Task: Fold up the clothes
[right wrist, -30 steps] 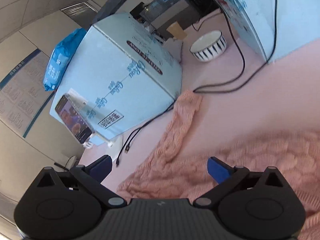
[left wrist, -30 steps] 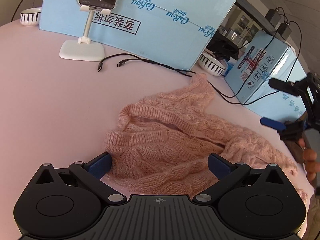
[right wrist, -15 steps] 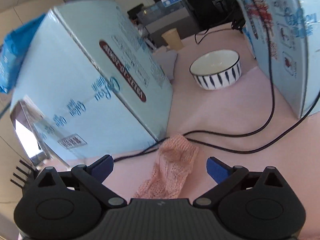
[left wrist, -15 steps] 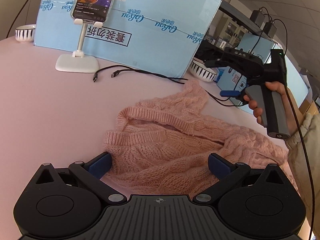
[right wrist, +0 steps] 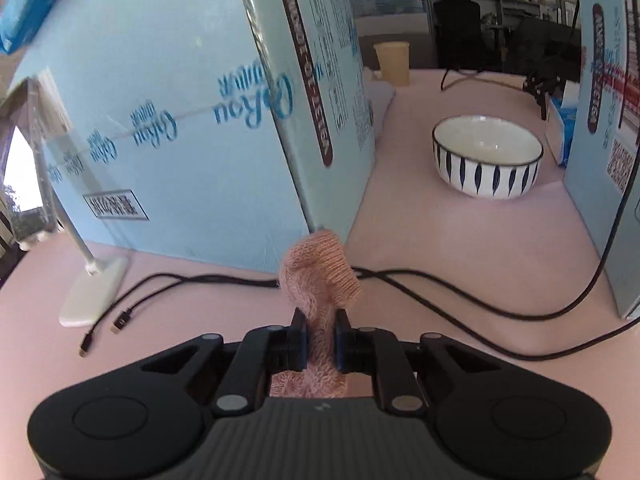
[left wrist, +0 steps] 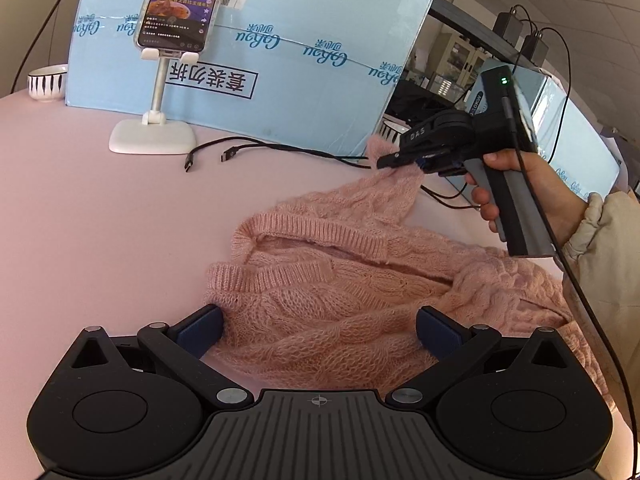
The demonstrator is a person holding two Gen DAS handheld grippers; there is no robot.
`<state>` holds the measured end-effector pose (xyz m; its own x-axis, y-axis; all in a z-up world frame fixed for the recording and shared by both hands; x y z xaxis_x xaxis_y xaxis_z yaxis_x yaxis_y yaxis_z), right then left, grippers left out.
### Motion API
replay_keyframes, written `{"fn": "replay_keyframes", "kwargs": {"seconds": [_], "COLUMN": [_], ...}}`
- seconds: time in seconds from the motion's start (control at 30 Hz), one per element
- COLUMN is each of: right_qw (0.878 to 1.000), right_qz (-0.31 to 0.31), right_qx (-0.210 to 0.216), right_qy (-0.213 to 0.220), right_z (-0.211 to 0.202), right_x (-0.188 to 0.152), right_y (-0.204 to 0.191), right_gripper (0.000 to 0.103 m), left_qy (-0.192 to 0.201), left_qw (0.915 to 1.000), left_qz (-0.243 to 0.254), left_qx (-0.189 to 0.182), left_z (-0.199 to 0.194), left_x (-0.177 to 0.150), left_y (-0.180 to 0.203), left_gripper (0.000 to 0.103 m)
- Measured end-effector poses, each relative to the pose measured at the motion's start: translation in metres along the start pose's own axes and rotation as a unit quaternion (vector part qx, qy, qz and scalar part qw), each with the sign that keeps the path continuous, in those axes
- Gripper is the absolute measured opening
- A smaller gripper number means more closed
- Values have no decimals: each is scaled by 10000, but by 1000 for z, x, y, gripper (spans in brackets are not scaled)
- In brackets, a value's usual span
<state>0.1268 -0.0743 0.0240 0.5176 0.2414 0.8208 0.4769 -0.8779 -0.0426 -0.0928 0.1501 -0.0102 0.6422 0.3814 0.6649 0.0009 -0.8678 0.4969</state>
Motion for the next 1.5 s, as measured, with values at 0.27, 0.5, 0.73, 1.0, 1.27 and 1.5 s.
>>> {"fn": "replay_keyframes", "kwargs": {"seconds": [0.27, 0.5, 0.73, 1.0, 1.27, 1.5], "right_qw": [9540, 9123, 9355, 9356, 9575, 9797], "right_qz": [-2125, -2827, -1774, -2778, -1992, -284], "right_qx": [1644, 2963, 2943, 2145, 1982, 270], "right_qy": [1331, 26, 822, -373, 646, 1966], "right_z": [-128, -173, -199, -143, -240, -351], "right_x": [-43, -130, -107, -144, -149, -195], "right_y": [-47, -72, -74, -121, -81, 12], "right_gripper": [50, 84, 100, 99, 99, 103], "left_qy": [49, 133, 186, -52, 165, -948], "left_qw": [10000, 9988, 9989, 9922, 9952, 9918], "left_qz": [6, -381, -369, -1180, -317, 328], "left_qx": [-2, -276, -237, -404, -915, -791], "left_z": [1, -1, 0, -12, -18, 46], "left_x": [1, 7, 6, 27, 44, 7], "left_y": [0, -10, -8, -10, 59, 85], "left_gripper": [103, 103, 103, 103, 103, 103]}}
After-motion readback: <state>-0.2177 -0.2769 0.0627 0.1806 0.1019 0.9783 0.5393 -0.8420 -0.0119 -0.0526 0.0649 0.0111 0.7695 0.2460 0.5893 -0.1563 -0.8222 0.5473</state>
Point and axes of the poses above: each gripper's, at about its wrist camera, not at the fingertips, and z roughly the way its jaws point, y to its right, x to its top, the point moved 3 cm from there along z, roughly the way its jaws point, and after that the axes turned 14 degrees about -z, right-handed, at the moved point
